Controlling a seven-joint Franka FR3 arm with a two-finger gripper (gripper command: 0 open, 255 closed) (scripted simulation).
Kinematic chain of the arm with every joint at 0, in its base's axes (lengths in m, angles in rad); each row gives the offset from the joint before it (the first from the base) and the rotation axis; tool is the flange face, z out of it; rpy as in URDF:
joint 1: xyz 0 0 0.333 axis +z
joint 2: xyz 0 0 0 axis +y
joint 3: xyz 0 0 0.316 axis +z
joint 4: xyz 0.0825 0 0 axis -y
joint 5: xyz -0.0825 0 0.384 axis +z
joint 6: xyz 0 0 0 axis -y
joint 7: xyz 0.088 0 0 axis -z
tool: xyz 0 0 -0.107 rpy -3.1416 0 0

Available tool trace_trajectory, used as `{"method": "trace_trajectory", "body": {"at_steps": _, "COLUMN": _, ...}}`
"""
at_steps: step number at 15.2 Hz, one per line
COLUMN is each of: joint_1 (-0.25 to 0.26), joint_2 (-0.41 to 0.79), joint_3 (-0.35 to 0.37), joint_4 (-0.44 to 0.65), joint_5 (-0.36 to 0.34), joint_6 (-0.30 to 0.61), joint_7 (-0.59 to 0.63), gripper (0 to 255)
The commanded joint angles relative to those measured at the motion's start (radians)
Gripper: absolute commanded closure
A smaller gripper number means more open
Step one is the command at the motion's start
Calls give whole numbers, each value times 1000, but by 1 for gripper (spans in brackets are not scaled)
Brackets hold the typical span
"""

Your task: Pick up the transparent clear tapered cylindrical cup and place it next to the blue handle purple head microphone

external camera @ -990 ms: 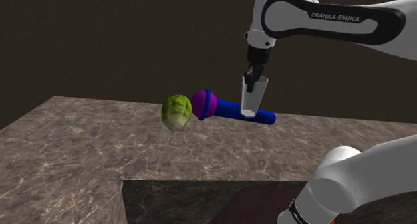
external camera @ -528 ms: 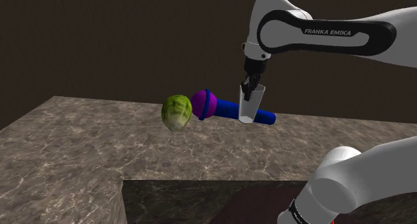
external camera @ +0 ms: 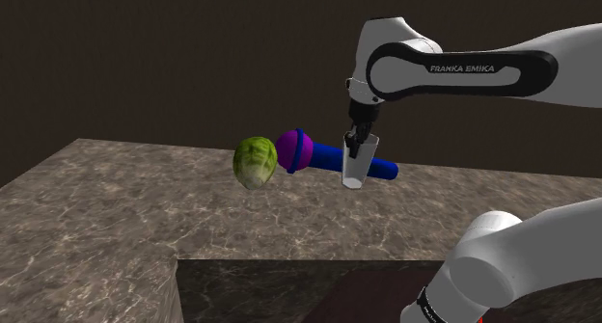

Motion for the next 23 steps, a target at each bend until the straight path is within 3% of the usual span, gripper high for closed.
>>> {"method": "trace_trajectory", "body": {"at_steps": 1, "joint_1": 1, "joint_2": 2, "joint_3": 1, "joint_4": -26, "joint_5": 0, "joint_6": 29, "joint_7": 5, "gripper": 255}}
{"method": "trace_trajectory", "body": {"at_steps": 23, "joint_1": -4, "joint_2": 74, "joint_3": 7, "joint_4": -273, "joint_5": -16, "joint_6": 345, "joint_7": 47, "gripper": 255}}
